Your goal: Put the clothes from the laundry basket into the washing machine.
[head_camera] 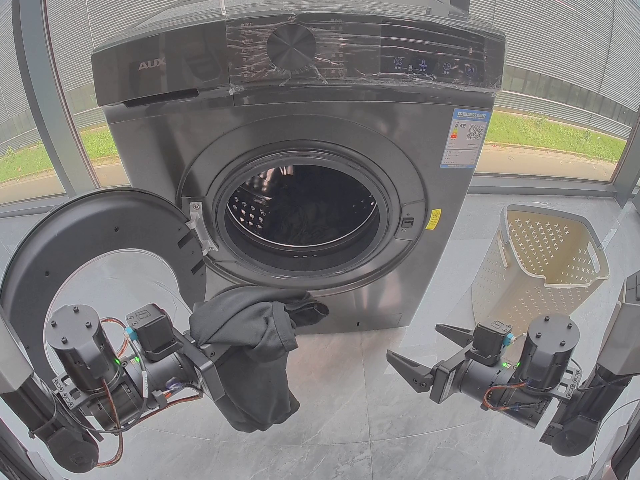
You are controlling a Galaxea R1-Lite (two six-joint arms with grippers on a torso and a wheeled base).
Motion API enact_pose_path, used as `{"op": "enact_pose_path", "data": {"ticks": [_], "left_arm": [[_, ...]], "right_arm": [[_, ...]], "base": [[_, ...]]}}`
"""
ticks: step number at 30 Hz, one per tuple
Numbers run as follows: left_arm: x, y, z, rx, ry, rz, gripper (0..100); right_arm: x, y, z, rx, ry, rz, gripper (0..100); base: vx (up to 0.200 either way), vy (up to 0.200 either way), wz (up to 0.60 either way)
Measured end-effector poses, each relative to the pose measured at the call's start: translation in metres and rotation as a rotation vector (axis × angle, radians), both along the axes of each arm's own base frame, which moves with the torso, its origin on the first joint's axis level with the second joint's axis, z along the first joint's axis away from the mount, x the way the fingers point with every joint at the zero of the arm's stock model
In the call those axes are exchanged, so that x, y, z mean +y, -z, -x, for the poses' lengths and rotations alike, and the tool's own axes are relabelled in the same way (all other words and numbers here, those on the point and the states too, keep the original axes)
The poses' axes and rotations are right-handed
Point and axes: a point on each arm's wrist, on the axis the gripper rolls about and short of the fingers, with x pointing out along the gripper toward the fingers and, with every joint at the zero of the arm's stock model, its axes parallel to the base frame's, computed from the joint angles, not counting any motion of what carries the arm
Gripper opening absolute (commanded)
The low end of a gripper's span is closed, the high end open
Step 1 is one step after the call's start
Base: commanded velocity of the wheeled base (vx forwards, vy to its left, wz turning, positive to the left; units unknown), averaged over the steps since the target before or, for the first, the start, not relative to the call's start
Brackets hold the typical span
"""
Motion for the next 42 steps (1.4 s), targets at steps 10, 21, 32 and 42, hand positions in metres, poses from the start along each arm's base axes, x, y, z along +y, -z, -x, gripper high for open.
{"op": "enact_pose_path", "data": {"ticks": [10, 21, 32, 42], "left_arm": [[-0.006, 0.008, -0.001, 0.03, -0.004, -0.022, 0], [-0.008, 0.012, 0.001, 0.045, 0.009, -0.034, 0], [-0.01, 0.02, 0.001, 0.062, -0.011, -0.074, 0], [-0.016, 0.024, -0.002, 0.07, -0.038, -0.088, 0]], "right_arm": [[0.001, 0.0, -0.001, -0.002, 0.002, -0.003, 100], [0.002, 0.0, 0.0, 0.0, -0.002, -0.003, 100], [0.002, 0.0, 0.002, 0.004, -0.003, 0.0, 100], [0.002, 0.001, 0.004, 0.009, -0.009, 0.003, 100]], "base": [[0.04, 0.0, 0.0], [0.127, 0.0, 0.0], [0.109, 0.0, 0.0], [0.0, 0.0, 0.0]]}}
